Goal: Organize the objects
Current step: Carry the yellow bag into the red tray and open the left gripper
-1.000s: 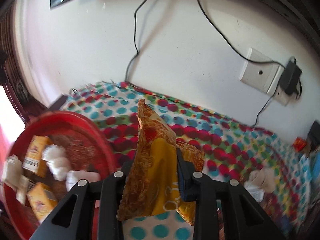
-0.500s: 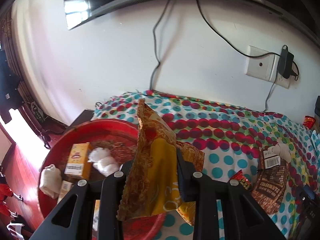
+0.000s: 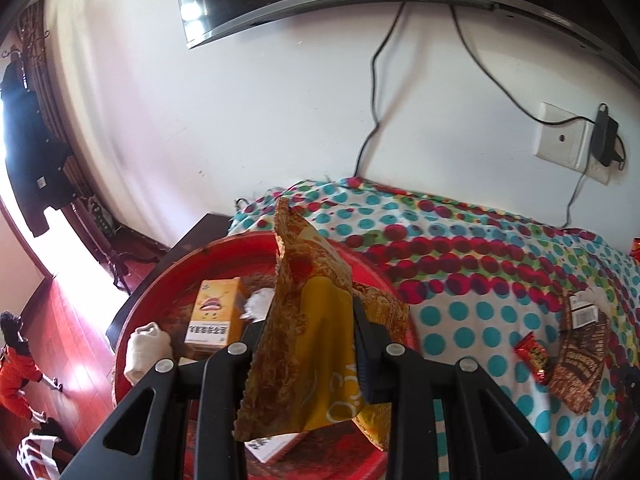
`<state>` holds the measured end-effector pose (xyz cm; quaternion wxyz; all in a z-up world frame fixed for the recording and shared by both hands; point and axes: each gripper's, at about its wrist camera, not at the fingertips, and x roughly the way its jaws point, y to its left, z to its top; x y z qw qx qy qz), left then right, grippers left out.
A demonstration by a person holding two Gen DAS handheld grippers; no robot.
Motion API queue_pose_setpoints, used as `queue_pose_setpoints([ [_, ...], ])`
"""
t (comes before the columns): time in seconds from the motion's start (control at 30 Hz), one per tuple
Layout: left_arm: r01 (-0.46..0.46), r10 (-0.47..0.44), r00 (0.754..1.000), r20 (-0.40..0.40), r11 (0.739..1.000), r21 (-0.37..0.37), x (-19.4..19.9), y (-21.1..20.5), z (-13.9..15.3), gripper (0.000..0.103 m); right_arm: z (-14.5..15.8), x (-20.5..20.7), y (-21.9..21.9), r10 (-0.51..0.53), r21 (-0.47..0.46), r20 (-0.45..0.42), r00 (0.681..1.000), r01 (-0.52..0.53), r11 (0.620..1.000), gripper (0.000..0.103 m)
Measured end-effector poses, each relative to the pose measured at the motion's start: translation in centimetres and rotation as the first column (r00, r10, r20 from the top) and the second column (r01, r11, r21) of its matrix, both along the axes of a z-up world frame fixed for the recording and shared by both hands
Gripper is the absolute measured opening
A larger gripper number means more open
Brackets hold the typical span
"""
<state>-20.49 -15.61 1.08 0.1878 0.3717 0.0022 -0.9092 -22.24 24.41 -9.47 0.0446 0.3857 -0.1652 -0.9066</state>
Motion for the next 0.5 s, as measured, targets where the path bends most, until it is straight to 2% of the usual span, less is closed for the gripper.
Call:
queue_pose_setpoints([
  [0.3,-0.122,0.122,0.992,0.015,0.990,0.071,1.1,-6.1,-1.0,0.030,0.0,0.0,0.0,0.001,0.000,0.001,1.000,-0.001,1.000,0.099],
  [0.5,-0.185,0.185,0.983,0.006,0.979,0.085,2.4,-9.6,-0.8,0.030,0.0,0.0,0.0,0.002,-0.001,-0.001,1.000,-0.002,1.000,0.099],
])
